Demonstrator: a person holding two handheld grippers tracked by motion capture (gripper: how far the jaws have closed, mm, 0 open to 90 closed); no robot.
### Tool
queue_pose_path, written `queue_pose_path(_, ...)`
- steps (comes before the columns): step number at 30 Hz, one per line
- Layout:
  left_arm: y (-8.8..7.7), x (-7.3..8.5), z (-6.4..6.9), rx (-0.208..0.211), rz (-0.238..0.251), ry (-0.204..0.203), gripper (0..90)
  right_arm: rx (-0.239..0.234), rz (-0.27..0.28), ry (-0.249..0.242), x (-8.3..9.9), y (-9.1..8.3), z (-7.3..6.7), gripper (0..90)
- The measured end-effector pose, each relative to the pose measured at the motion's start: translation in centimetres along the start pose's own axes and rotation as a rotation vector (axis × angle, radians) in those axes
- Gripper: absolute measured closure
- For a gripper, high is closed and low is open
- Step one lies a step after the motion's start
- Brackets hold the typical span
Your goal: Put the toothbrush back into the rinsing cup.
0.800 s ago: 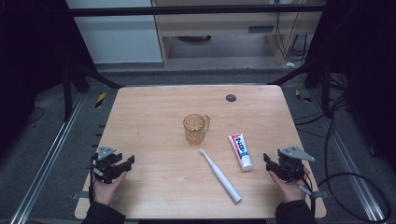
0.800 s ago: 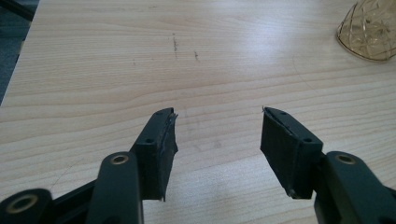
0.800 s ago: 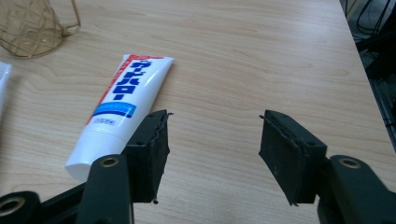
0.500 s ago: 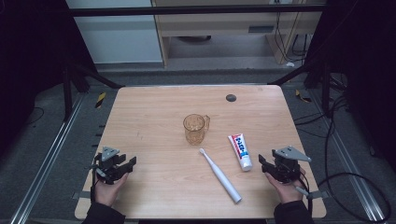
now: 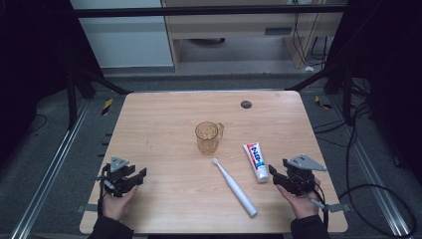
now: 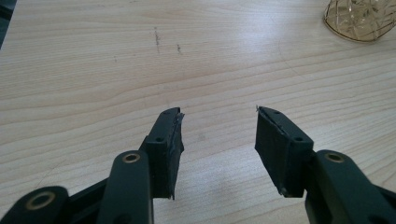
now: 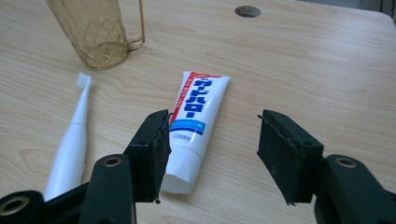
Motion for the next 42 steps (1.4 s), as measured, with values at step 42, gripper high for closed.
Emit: queue_pose_path(42, 1.5, 0.6, -0.8, -0.033, -0.038, 0.090, 43.1, -0.179, -0.148, -0.061, -1.3, 3.2, -7.2, 44.2)
Point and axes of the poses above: each handheld gripper's, and its own axes: y roughly forward along the jaws, x roughly out of its underside, z roughly to its right, the point moved 7 cm from there along y, roughly forward along the jaws, and after that the axes turned 11 degrees about z, right-handed, at the moved point
